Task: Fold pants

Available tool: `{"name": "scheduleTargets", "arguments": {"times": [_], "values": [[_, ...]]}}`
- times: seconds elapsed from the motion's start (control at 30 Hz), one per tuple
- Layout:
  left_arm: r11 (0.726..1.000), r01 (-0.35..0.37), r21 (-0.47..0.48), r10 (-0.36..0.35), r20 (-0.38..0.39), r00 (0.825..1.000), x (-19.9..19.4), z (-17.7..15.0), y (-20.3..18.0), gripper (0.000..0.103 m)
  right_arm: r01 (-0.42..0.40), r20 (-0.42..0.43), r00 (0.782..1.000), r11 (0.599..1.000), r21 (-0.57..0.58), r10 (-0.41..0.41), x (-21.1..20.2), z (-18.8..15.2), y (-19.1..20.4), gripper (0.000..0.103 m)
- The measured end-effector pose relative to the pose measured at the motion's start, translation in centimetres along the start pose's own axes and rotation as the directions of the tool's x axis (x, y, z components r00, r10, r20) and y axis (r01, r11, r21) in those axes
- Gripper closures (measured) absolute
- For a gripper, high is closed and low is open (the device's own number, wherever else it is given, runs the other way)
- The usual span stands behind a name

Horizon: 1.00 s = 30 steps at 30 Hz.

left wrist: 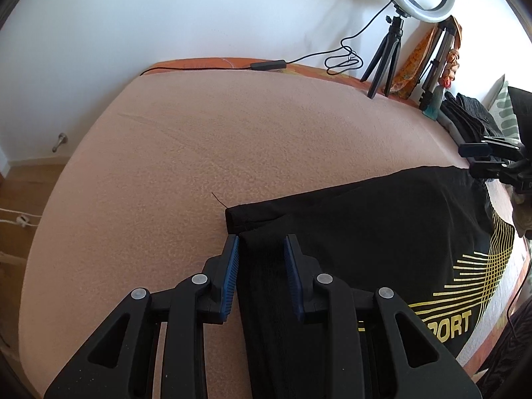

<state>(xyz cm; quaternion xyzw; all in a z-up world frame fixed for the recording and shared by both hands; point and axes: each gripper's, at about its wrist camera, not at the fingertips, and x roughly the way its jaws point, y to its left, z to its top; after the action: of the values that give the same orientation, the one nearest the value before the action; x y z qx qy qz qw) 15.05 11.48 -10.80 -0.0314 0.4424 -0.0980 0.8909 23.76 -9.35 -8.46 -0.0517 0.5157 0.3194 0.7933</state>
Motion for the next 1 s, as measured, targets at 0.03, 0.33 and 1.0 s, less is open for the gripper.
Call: {"name": "scheduleTargets", "arguments": {"times": [0.03, 0.33, 1.0], "values": [[1.0, -0.001, 0.007, 0.001, 0.003, 1.0, 0.1, 0.1, -0.2, 0.077, 0.006, -0.015, 1.0, 1.0, -0.006, -0.006, 1.1, 0.3, 0.0, 0.041], [1.0, -0.005, 0.024, 0.004, 0.043, 0.999, 0.0, 0.4, -0.4, 0.098, -0.037, -0.11, 0.993, 0.999, -0.039, 0.033, 6.3, 0.9, 0.1, 0.042], [0.996, 0.088, 0.012, -0.089, 0.129, 0.988, -3.4, 3.6, -3.0, 0.083, -0.097, -0.026, 0.995, 0.972, -0.212, 0.093, 5.2, 2.4, 2.4, 0.043]]}}
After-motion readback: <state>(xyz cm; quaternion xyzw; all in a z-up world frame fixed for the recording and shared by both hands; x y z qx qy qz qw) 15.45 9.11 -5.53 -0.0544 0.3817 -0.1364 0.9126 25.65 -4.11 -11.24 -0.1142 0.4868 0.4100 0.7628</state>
